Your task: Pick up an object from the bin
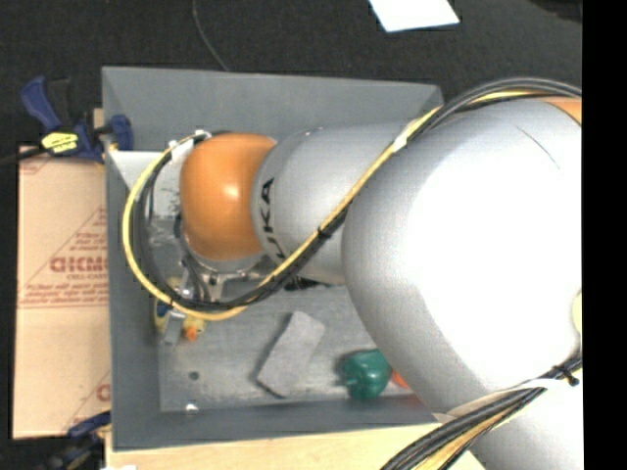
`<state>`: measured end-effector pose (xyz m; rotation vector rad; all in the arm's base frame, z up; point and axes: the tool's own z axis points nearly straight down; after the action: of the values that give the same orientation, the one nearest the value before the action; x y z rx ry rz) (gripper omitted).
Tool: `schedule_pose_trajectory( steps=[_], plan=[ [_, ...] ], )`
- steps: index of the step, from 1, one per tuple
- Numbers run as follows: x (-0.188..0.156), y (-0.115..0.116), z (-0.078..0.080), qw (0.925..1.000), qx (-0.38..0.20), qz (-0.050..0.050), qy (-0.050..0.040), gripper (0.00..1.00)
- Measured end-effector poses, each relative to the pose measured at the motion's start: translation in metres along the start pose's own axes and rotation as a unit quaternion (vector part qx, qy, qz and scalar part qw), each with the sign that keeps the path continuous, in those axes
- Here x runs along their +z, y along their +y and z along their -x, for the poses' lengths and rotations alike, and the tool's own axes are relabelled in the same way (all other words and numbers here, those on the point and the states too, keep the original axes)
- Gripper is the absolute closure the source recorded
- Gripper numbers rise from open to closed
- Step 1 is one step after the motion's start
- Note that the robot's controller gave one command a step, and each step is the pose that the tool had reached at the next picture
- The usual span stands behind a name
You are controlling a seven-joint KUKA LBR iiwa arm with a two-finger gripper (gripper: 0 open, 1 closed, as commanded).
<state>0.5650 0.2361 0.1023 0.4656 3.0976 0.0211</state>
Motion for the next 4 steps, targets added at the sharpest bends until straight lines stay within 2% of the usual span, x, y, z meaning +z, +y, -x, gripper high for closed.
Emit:
schedule_pose_trajectory(
  steps=[1,2,3,4],
  plan=[
    [0.032,-0.017,0.014,0.9998,0.021,-0.002,-0.0021,0.00],
    [0.031,-0.008,0.001,0.9984,0.056,0.001,-0.0031,1.00],
    [0.031,-0.008,0.001,0.9984,0.057,0.001,-0.0030,1.00],
    [0.012,-0.009,-0.001,0.9984,0.057,-0.001,0.0008,1.00]
  ],
)
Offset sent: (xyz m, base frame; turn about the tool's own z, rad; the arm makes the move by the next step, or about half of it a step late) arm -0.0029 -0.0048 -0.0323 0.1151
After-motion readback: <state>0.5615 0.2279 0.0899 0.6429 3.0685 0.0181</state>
